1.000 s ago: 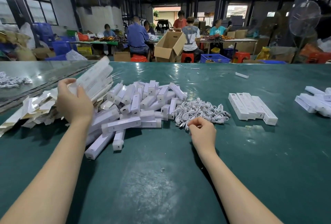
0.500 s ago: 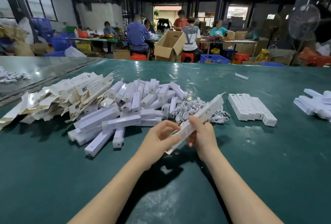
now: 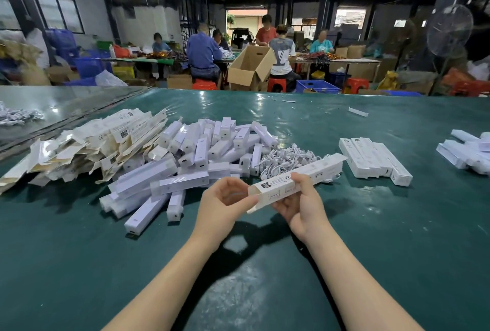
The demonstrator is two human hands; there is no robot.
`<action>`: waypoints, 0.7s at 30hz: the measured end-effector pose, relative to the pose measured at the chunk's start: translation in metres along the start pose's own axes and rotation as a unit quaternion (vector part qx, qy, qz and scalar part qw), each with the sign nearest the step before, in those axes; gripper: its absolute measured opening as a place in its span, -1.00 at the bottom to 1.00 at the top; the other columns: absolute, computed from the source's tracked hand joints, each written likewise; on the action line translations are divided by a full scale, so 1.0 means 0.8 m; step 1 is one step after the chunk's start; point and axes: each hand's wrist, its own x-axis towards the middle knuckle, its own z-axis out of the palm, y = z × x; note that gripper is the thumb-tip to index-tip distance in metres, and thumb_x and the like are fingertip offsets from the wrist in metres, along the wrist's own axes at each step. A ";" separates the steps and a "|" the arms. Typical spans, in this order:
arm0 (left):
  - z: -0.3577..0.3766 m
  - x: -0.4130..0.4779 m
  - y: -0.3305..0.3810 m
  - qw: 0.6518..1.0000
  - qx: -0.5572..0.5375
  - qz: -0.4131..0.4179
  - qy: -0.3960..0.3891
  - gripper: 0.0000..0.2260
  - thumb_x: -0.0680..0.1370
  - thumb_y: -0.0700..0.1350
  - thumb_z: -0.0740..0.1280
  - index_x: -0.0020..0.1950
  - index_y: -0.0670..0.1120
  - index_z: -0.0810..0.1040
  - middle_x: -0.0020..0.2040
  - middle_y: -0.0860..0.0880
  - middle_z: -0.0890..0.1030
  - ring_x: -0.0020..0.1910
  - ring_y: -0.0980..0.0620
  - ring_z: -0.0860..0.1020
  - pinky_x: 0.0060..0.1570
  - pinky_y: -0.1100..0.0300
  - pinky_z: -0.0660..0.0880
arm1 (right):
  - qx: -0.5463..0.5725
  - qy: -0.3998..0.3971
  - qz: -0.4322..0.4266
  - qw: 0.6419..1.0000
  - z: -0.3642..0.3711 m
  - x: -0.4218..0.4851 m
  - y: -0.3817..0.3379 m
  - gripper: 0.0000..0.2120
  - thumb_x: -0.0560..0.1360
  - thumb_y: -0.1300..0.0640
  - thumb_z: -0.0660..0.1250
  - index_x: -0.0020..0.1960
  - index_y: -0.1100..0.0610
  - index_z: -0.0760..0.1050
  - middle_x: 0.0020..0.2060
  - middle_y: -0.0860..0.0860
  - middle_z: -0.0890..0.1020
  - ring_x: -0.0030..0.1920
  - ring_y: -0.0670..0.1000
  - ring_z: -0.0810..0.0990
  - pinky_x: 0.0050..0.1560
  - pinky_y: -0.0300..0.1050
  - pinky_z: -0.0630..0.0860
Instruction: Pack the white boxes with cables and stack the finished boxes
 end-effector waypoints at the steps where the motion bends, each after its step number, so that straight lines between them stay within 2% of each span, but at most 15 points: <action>1: 0.000 0.000 0.000 1.000 -0.002 -0.001 0.007 -0.81 0.35 -0.38 0.44 -0.27 -0.11 0.55 -0.30 0.07 0.66 -0.28 0.16 0.61 -0.23 0.34 0.51 | 0.009 -0.012 0.008 1.000 -0.001 0.000 0.000 -0.92 0.53 0.17 0.17 -0.11 0.16 0.39 -0.49 0.04 0.60 -0.51 -0.02 0.58 -0.53 -0.22 0.51; 5: 0.000 0.002 -0.001 1.000 0.011 -0.011 0.024 -0.72 0.39 -0.32 0.43 -0.42 0.01 0.63 -0.31 0.10 0.66 -0.27 0.17 0.57 -0.14 0.20 0.53 | 0.023 -0.071 0.034 0.997 -0.003 -0.001 -0.001 -0.90 0.52 0.17 0.17 0.00 0.18 0.40 -0.36 0.11 0.66 -0.38 0.05 0.65 -0.43 -0.17 0.56; 7: 0.000 0.002 -0.001 0.999 0.015 -0.009 0.032 -0.73 0.41 -0.30 0.42 -0.42 0.02 0.62 -0.30 0.11 0.65 -0.29 0.18 0.55 -0.16 0.17 0.55 | 0.032 -0.091 0.038 0.995 -0.003 -0.001 -0.002 -0.84 0.48 0.18 0.21 0.04 0.20 0.40 -0.31 0.14 0.68 -0.31 0.07 0.67 -0.39 -0.14 0.58; 11: 0.002 0.000 -0.001 0.998 0.050 0.030 0.038 -0.77 0.44 -0.30 0.39 -0.32 0.01 0.59 -0.23 0.07 0.63 -0.30 0.21 0.53 -0.19 0.12 0.54 | 0.036 -0.133 0.048 0.989 -0.002 -0.002 -0.003 -0.71 0.29 0.13 0.27 -0.03 0.24 0.45 -0.26 0.16 0.68 -0.28 0.07 0.68 -0.35 -0.15 0.59; 14: 0.004 0.000 -0.003 0.997 0.059 0.034 0.047 -0.76 0.47 -0.30 0.34 -0.26 0.03 0.56 -0.10 -0.01 0.54 -0.27 0.24 0.51 -0.26 0.25 0.54 | 0.052 -0.162 0.054 0.984 -0.003 -0.002 -0.004 -0.75 0.31 0.15 0.26 -0.05 0.25 0.47 -0.22 0.16 0.69 -0.24 0.07 0.68 -0.29 -0.15 0.60; 16: 0.003 0.001 -0.001 0.996 0.066 0.027 0.051 -0.78 0.49 -0.29 0.32 -0.22 0.03 0.53 -0.07 -0.03 0.52 -0.27 0.19 0.48 -0.26 0.29 0.48 | 0.057 -0.177 0.052 0.981 -0.004 -0.001 -0.003 -0.76 0.32 0.19 0.26 -0.03 0.24 0.45 -0.18 0.16 0.68 -0.20 0.10 0.68 -0.24 -0.12 0.61; 19: 0.000 0.002 0.004 0.997 0.041 0.040 0.051 -0.78 0.50 -0.33 0.29 -0.14 0.00 0.49 -0.16 0.01 0.56 -0.39 0.23 0.46 -0.31 0.35 0.46 | 0.048 -0.192 0.054 0.979 -0.002 -0.001 -0.001 -0.70 0.32 0.22 0.27 0.04 0.24 0.43 -0.13 0.15 0.67 -0.18 0.11 0.68 -0.23 -0.09 0.61; 21: -0.002 0.003 0.007 0.998 -0.020 0.031 0.059 -0.77 0.48 -0.37 0.30 -0.12 -0.02 0.51 -0.22 0.05 0.56 -0.39 0.23 0.50 -0.27 0.35 0.50 | 0.059 -0.197 0.052 0.977 -0.001 -0.001 0.000 -0.64 0.33 0.23 0.27 0.12 0.23 0.40 -0.07 0.18 0.63 -0.16 0.11 0.66 -0.21 -0.09 0.61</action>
